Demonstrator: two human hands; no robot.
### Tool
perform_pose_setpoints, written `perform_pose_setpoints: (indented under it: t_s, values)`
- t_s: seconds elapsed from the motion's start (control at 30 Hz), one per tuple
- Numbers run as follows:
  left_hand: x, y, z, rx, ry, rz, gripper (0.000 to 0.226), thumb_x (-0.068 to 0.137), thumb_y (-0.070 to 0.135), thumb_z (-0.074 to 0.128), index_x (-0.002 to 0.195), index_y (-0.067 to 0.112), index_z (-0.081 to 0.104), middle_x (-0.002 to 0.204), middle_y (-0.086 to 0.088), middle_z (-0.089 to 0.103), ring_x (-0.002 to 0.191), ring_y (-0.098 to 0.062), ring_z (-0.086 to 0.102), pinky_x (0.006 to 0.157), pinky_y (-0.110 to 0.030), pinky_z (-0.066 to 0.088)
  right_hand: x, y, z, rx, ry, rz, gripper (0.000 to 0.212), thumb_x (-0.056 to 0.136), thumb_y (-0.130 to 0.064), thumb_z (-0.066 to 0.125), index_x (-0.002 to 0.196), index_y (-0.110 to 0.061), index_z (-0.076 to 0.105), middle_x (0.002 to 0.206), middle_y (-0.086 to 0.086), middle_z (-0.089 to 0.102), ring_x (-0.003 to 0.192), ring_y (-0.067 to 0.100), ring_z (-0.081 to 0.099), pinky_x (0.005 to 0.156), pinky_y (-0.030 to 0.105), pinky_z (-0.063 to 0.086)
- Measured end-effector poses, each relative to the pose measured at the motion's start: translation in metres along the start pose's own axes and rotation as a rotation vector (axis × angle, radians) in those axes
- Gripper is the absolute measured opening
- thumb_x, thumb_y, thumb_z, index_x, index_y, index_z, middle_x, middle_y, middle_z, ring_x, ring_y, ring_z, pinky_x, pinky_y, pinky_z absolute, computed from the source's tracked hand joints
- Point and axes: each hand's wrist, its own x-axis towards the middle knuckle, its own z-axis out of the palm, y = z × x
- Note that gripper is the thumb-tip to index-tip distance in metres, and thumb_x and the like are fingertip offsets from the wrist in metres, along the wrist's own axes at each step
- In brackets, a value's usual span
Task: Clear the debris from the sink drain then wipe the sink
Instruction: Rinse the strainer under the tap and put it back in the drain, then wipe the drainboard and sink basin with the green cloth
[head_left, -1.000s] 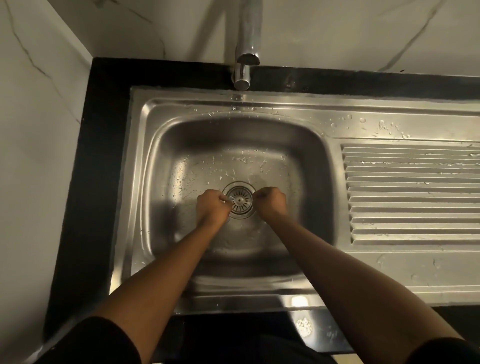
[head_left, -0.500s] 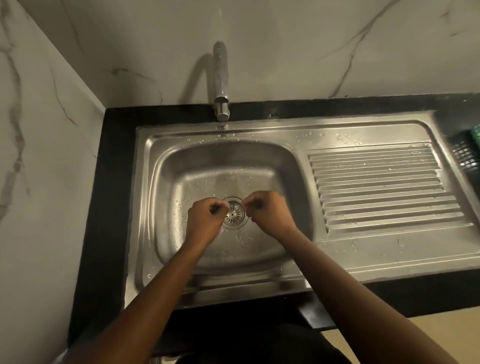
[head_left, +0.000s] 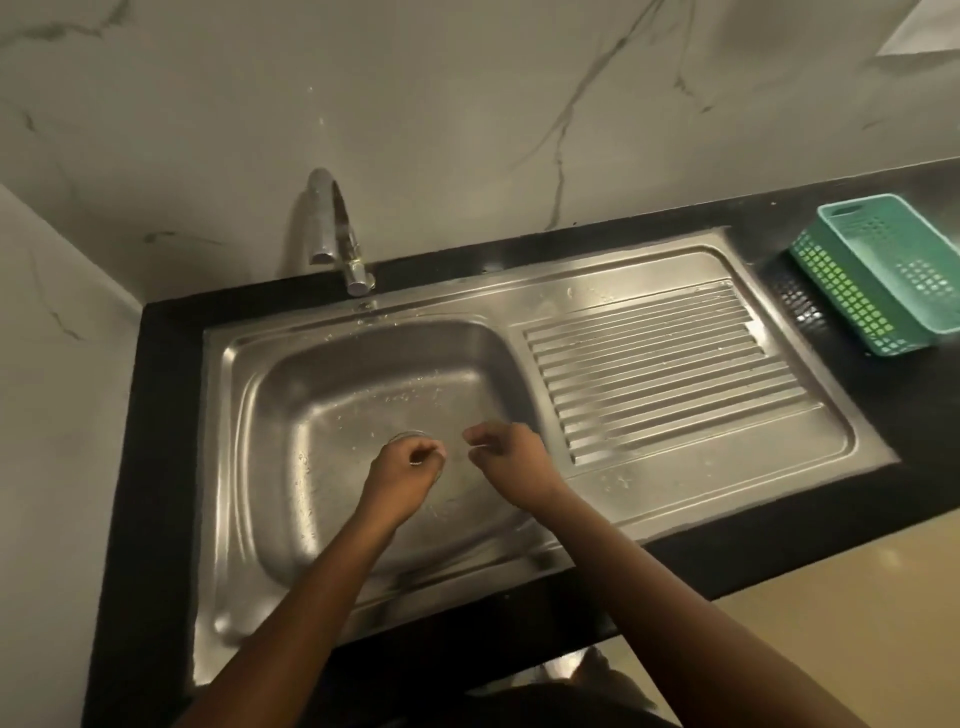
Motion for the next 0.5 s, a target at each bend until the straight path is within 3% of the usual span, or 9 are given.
perform_pose_setpoints:
  t_s: [0.07,0.13,0.23,0.37,0.5]
  values:
    - [-0.007,0.026,0.016,-0.045,0.014,0.018,0.009,0.099,0.027,0.069,0.101,0.029,0.078,0.104,0.011,0.077,0.1,-0.01,0.072,0.096,-0.037,0.059,-0.012,0.006,-0.024,0.174,0.063,0.012,0.021,0.095,-0.011,0.067,0.114,-0.013,0.077,0.109,0.003,0.078,0.101,0.017,0.073,0.097,0.041,0.059]
    - [-0.014,0.049,0.034,-0.087,0.008,0.046,0.012,0.1,0.027,0.068,0.105,0.024,0.079,0.104,0.008,0.079,0.099,-0.013,0.075,0.095,-0.041,0.061,-0.028,0.01,-0.052,0.365,0.086,0.008,0.015,0.094,-0.006,0.067,0.105,-0.007,0.077,0.1,0.015,0.076,0.092,0.019,0.072,0.09,0.041,0.061]
    - [-0.031,0.085,0.07,-0.123,-0.014,0.118,0.011,0.098,0.024,0.07,0.1,0.024,0.08,0.098,0.007,0.081,0.095,-0.015,0.077,0.091,-0.04,0.061,-0.059,0.023,-0.105,0.566,0.104,0.016,0.015,0.094,0.001,0.066,0.106,0.003,0.074,0.104,0.028,0.074,0.089,0.022,0.07,0.086,0.038,0.06]
    - [-0.063,0.131,0.13,-0.136,-0.077,0.195,0.011,0.098,0.028,0.07,0.093,0.031,0.08,0.092,0.003,0.082,0.089,-0.017,0.077,0.085,-0.04,0.061,-0.102,0.053,-0.179,0.676,0.152,0.011,0.017,0.095,0.006,0.063,0.11,0.01,0.071,0.098,0.028,0.071,0.088,0.027,0.067,0.08,0.03,0.059]
    - [-0.092,0.17,0.203,-0.127,-0.137,0.237,0.013,0.098,0.033,0.068,0.095,0.032,0.081,0.092,0.006,0.081,0.089,-0.012,0.076,0.089,-0.04,0.063,-0.139,0.096,-0.248,0.734,0.207,0.051,0.019,0.096,0.007,0.061,0.112,0.011,0.07,0.111,0.037,0.068,0.092,0.032,0.066,0.087,0.036,0.058]
